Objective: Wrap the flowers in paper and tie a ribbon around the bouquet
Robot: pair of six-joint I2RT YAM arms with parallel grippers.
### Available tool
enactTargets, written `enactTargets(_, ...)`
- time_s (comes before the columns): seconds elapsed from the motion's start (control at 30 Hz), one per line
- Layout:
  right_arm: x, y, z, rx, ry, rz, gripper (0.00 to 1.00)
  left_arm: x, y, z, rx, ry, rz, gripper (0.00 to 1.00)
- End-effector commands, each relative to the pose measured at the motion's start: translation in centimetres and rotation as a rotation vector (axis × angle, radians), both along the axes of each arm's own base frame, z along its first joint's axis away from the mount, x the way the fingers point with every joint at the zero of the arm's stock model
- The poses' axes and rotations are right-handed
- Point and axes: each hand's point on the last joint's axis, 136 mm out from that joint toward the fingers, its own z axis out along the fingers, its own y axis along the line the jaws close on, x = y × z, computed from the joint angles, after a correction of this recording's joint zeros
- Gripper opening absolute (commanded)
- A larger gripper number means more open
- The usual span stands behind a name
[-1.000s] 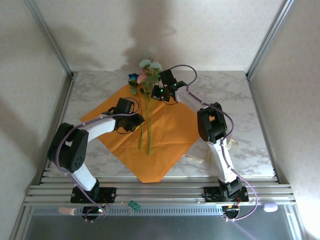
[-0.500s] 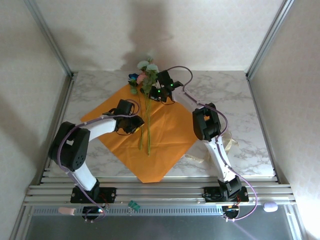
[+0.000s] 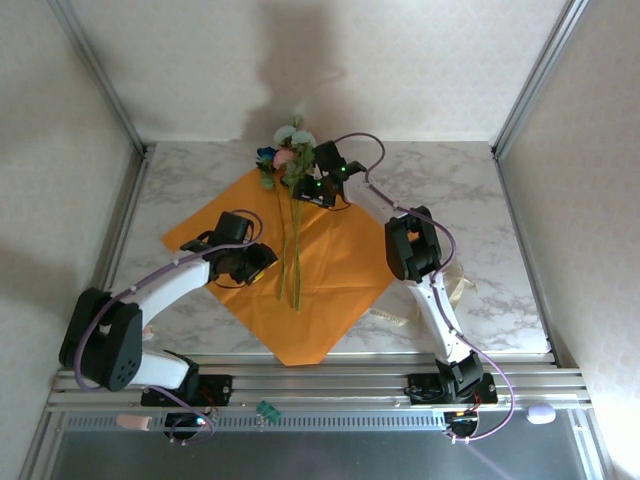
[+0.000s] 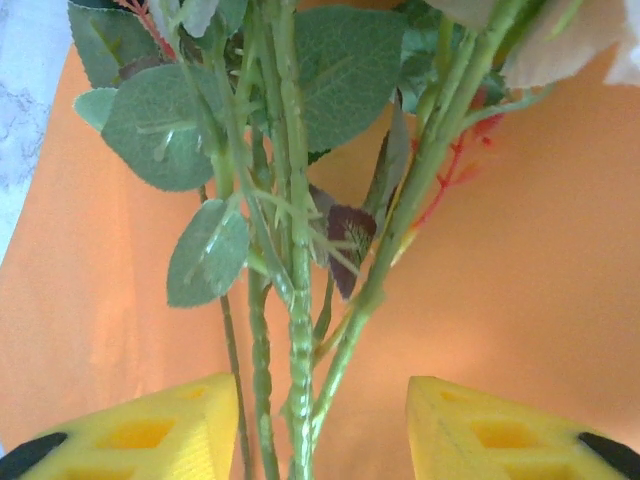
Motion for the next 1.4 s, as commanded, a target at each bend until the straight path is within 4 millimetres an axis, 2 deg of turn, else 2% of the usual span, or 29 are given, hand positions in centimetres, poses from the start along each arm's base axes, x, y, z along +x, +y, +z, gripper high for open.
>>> enactTargets(0.0,-1.2,-0.9,5.7,-0.011,-0.056,0.007,0.5,-4.7,1.3,-1.2,0.086,0.126,-0.102,0.46)
enactTargets(0.07,-2.0,-1.9,6.8,-0.031,-0.066,-0.005,0.5,-6.5,1.6,-1.4,0.13,0.153,-0.179,0.48)
enactTargets(0.2,-4.2,-3.9,9.4,-0.03,-0.093,-0.042,0.5,-9.8,0.3,-1.9,0.139,0.186,-0.278,0.51)
enactTargets(0.23,-5.1,-4.3,10.1,-0.024,-0.099,-0.051,0.5,-10.9,0.2,-2.3,0.12,0.224,-0.266,0.51)
enactTargets(0.3,-7.2,-5.3,10.4,-0.01,-0.084,-0.07,0.49,-12.7,0.1,-2.6,0.046,0.288,-0.171,0.53)
enactTargets(0.4,-11.4,-5.9,10.0,0.025,-0.045,-0.058,0.49,-14.4,-0.9,-1.8,-0.12,0.315,0.002,0.52)
enactTargets(0.53,-17.8,-6.0,8.0,0.057,0.052,-0.002,0.49,-16.2,-4.3,-1.2,-0.373,0.325,0.141,0.49)
enactTargets(0.6,-20.5,-6.1,6.8,0.082,0.102,0.021,0.49,-16.9,-5.8,-1.4,-0.434,0.335,0.156,0.49)
enactTargets(0.67,-22.5,-6.4,5.9,0.106,0.146,0.037,0.49,-17.9,-6.1,-2.3,-0.395,0.357,0.161,0.5)
enactTargets(0.77,-23.8,-7.1,5.4,0.102,0.172,0.05,0.49,-19.1,-5.4,-3.7,-0.286,0.375,0.157,0.5)
enactTargets(0.9,-24.2,-7.4,6.1,0.102,0.155,0.066,0.49,-19.5,-4.1,-4.6,-0.193,0.359,0.178,0.52)
enactTargets(1.07,-24.4,-7.5,6.4,0.111,0.15,0.066,0.49,-19.1,-5.6,-5.9,-0.292,0.327,0.194,0.5)
enactTargets(1.27,-24.7,-7.7,6.6,0.112,0.151,0.07,0.49,-18.9,-5.6,-6.9,-0.226,0.313,0.165,0.47)
enactTargets(1.37,-24.7,-7.7,6.8,0.112,0.145,0.076,0.49,-17.8,-6.0,-6.6,-0.235,0.264,0.169,0.44)
